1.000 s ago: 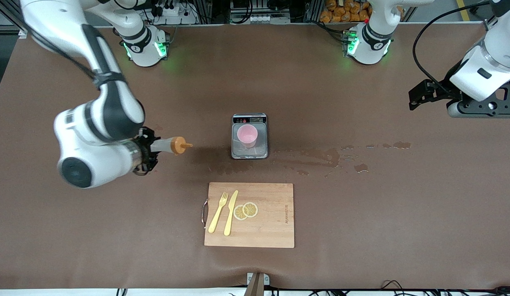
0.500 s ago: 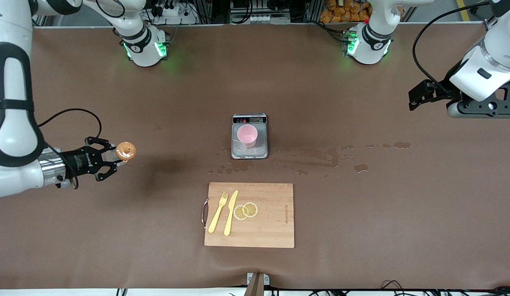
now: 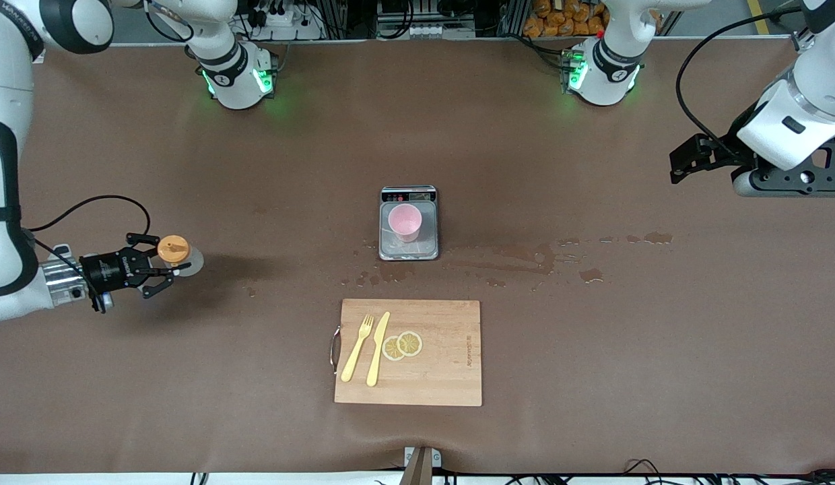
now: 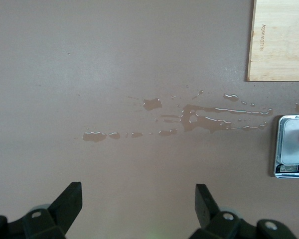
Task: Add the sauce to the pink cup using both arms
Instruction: 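Carry the bottle back to its spot with the right gripper, then lower the bottle upright onto the table with the right gripper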
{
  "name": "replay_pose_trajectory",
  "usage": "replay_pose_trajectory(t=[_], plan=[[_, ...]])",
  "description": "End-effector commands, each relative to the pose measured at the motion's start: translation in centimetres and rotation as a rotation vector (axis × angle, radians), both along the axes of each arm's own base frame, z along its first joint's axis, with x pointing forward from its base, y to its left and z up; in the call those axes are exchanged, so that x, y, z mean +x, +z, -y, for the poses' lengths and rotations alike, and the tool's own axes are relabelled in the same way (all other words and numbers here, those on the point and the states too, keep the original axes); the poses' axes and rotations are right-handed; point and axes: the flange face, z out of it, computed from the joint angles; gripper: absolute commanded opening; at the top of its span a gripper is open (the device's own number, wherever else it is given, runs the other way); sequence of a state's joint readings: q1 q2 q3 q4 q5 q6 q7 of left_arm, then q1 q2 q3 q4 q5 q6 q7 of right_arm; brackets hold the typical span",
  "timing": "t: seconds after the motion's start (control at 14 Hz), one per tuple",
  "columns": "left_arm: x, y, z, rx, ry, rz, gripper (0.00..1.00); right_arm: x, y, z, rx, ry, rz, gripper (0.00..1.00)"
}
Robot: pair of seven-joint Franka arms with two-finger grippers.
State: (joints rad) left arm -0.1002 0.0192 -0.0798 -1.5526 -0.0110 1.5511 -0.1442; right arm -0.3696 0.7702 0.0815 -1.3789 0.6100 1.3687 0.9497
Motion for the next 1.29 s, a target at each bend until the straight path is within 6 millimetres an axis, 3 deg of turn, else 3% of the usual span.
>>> replay_pose_trajectory(t=[0.0,0.07,0.21,0.36,0.5,0.86,1.0,1.14,1.21], plan=[[0.3,0.3,-0.2,0.012,-0.006,0.016,1.00,-1.0,-1.9,3.0,0.114,-0.003,0.053,0.46],[0.3,0.3,-0.2,0.012,-0.004,0.016,1.00,-1.8,-3.0,4.8,0.142,-0.010,0.067,0.46],[0.3,0.3,-0.2,0.012,-0.004,0.016,1.00,-2.8,-5.0,6.1,0.184,-0.006,0.073,0.46],[0.3,0.3,-0.1,0.012,-0.007,0.016,1.00,-4.2,-8.3,8.1,0.240,-0.018,0.096,0.46],[0.3,0.4,-0.1,0.012,-0.007,0.017,1.00,-5.1,-10.6,8.6,0.279,-0.011,0.116,0.46],[0.3,0.4,0.0,0.011,-0.009,0.023,1.00,-6.0,-12.8,9.2,0.304,-0.017,0.122,0.49],[0.3,0.5,-0.1,0.011,-0.007,0.025,1.00,-6.0,-12.8,9.5,0.300,-0.019,0.126,0.49],[0.3,0.5,-0.2,0.012,-0.005,0.025,1.00,-6.0,-12.7,9.7,0.298,-0.023,0.128,0.61],[0.3,0.5,-0.1,0.012,-0.005,0.025,1.00,-5.9,-12.7,9.8,0.293,-0.026,0.124,0.81]])
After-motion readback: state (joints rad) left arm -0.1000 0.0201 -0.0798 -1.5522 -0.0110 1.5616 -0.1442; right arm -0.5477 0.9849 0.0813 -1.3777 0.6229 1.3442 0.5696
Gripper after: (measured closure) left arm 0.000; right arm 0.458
